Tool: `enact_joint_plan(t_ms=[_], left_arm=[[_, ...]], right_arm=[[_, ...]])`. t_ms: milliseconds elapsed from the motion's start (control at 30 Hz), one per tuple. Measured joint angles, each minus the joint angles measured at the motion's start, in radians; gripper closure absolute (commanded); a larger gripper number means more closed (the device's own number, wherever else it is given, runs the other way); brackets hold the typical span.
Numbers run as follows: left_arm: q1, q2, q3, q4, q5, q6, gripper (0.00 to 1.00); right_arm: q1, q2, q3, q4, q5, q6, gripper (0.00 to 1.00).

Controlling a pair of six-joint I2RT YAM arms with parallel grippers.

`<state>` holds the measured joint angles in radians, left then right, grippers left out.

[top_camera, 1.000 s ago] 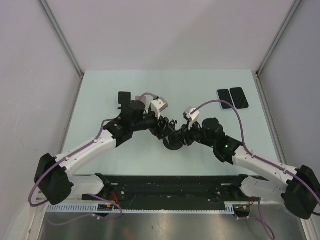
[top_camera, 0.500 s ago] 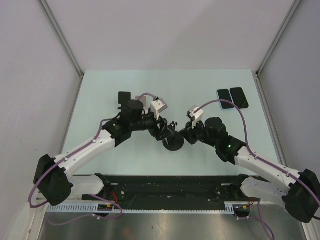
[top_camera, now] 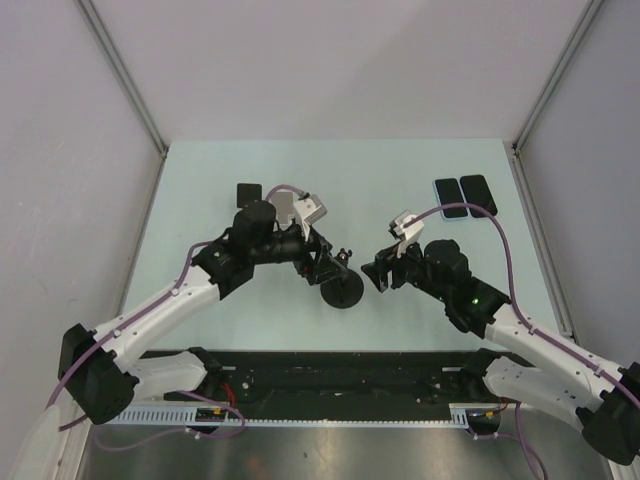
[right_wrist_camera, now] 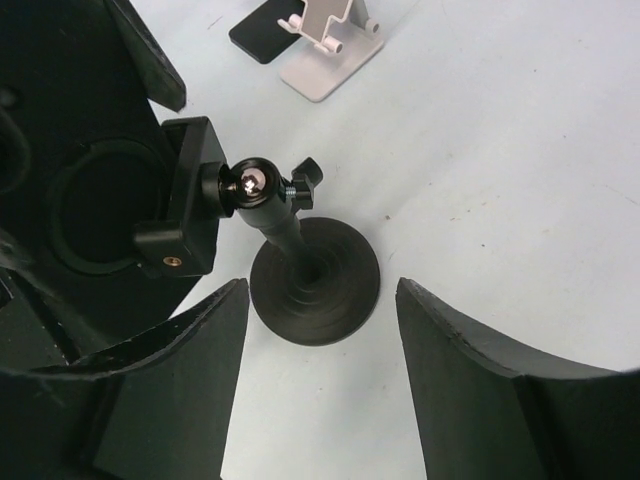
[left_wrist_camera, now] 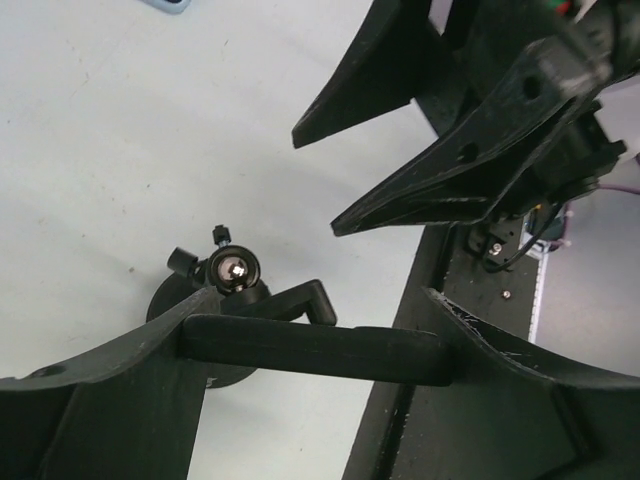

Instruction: Remove the phone from the phone stand

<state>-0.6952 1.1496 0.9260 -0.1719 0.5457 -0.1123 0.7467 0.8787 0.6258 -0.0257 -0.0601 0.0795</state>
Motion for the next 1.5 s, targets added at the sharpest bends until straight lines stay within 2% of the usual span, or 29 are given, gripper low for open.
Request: enact_joint_plan(t_ms=[233, 367, 600, 867, 1067, 1333, 1433, 1500], left_arm=[[0.000, -0.032, 0.000, 0.043, 0.038, -0.051, 1.00], [0.000, -0.063, 0.011, 0.045, 0.015, -0.113, 1.00], [0.002, -0.154, 0.049, 0.058, -0.175, -0.270, 1.00], [0.002, -0.175, 0.071, 0.083, -0.392, -0.489, 1.00], [0.003, -0.159, 0.071, 0.081, -0.415, -0.624, 1.00], [0.003, -0.141, 0.071, 0.082, -0.382, -0.734, 1.00], [0.003, -0.132, 0.071, 0.090, -0.361, -0.758, 1.00], [0.002, -0.127, 0.071, 0.103, -0.343, -0.774, 1.00]], right_arm=[[0.023, -0.014, -0.001, -0.025, 0.026, -0.002, 0.24], [0.038, -0.065, -0.003, -0.031, 0.039, -0.002, 0.20], [0.058, -0.196, -0.003, -0.029, 0.064, -0.003, 0.12], [0.080, -0.262, -0.003, -0.005, -0.003, -0.006, 0.09], [0.103, -0.225, -0.003, 0.063, -0.063, -0.012, 0.12], [0.118, -0.112, -0.003, 0.179, -0.077, -0.028, 0.22], [0.120, -0.090, -0.003, 0.217, -0.076, -0.031, 0.29], [0.121, -0.077, -0.003, 0.242, -0.076, -0.032, 0.38]])
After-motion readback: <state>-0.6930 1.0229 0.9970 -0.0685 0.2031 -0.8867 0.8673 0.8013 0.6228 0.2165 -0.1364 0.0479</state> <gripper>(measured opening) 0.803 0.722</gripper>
